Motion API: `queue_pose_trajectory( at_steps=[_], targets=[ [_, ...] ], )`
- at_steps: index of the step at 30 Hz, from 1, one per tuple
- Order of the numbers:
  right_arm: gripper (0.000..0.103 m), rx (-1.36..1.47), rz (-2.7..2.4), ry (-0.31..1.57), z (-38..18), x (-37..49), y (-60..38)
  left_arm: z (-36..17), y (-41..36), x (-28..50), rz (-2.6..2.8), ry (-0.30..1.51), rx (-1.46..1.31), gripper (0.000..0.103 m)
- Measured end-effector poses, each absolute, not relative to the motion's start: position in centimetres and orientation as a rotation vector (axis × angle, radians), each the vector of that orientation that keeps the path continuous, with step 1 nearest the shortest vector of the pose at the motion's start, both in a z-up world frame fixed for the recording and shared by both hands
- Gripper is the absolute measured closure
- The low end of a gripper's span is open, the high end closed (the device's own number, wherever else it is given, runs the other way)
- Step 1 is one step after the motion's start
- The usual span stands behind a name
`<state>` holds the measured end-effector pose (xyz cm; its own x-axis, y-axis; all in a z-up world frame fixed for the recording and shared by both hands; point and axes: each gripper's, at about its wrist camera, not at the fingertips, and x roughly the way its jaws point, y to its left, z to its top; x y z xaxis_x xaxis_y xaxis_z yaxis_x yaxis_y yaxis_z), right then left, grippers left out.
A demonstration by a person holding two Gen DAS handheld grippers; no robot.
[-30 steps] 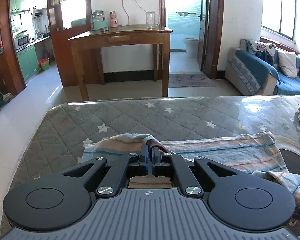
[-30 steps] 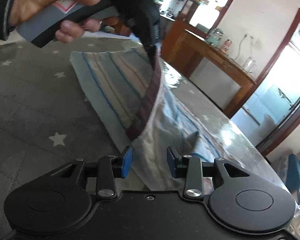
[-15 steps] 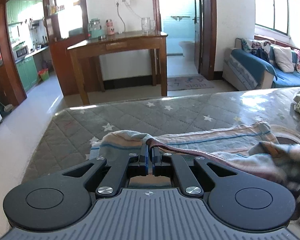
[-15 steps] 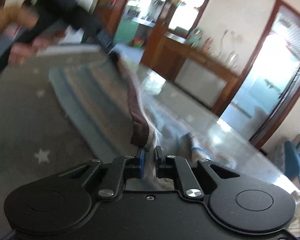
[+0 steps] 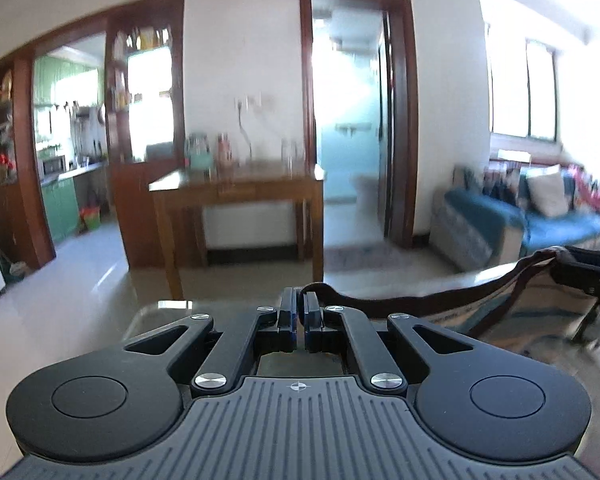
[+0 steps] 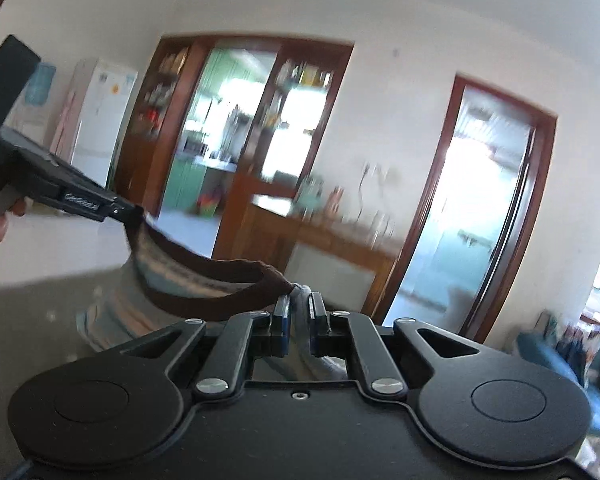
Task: Fold clothes
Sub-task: 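Lift the shirt up with both grippers, letting it unfold and hang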
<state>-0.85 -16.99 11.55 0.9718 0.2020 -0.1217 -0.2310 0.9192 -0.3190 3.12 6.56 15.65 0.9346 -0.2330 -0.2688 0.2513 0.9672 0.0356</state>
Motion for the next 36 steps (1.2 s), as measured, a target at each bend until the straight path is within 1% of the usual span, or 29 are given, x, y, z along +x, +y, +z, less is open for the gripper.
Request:
queue_pose_trajectory(
  at_steps=[5,6,8,14,17,19,21,23,25,26,27,30,33,36],
  targets=[
    [0.094,-0.321,0.198,-0.040,16.3,-3.6,-17.8,19.3,7.3,-1.2,-0.275,0.167,0.049,0.099],
    [0.099,-0.323,0.186,-0.070,17.0,-4.2,-18.0,19.8,7.4,-1.8,-0.282,0.162,0.041,0.099],
    [0.101,-0.324,0.165,-0.125,18.5,-5.3,-18.4,20.5,7.7,-2.8,-0.292,0.161,0.026,0.099],
    [0.100,-0.264,0.211,-0.117,21.8,-5.9,-20.0,21.1,7.0,-5.3,-0.311,0.162,0.051,0.099],
    [0.100,-0.310,0.208,-0.105,21.0,-6.6,-20.0,20.5,6.7,-6.7,-0.312,0.169,0.077,0.099],
    [0.095,-0.324,0.216,-0.082,20.1,-6.8,-19.7,20.0,6.7,-7.6,-0.305,0.170,0.097,0.099],
    [0.086,-0.349,0.223,-0.044,18.6,-7.0,-19.2,19.4,6.8,-8.3,-0.298,0.179,0.116,0.099],
    [0.081,-0.367,0.231,-0.005,17.0,-7.1,-18.7,18.7,6.9,-8.7,-0.288,0.193,0.135,0.099],
    [0.080,-0.369,0.243,0.033,15.6,-7.3,-18.0,17.8,7.0,-8.9,-0.279,0.207,0.150,0.099],
    [0.076,-0.368,0.251,0.052,15.0,-7.3,-17.7,17.2,7.1,-8.9,-0.269,0.219,0.157,0.099],
    [0.070,-0.365,0.260,0.063,14.5,-7.5,-17.0,16.4,7.2,-8.9,-0.254,0.235,0.167,0.099],
    [0.061,-0.345,0.320,0.125,12.9,-7.7,-15.7,14.8,8.0,-8.2,-0.222,0.278,0.162,0.099],
    [0.058,-0.358,0.370,0.187,10.8,-7.7,-14.0,13.8,9.0,-7.3,-0.197,0.312,0.138,0.099],
    [0.058,-0.356,0.453,0.266,8.7,-7.3,-12.1,13.3,9.8,-7.2,-0.174,0.320,0.128,0.099]
  ],
)
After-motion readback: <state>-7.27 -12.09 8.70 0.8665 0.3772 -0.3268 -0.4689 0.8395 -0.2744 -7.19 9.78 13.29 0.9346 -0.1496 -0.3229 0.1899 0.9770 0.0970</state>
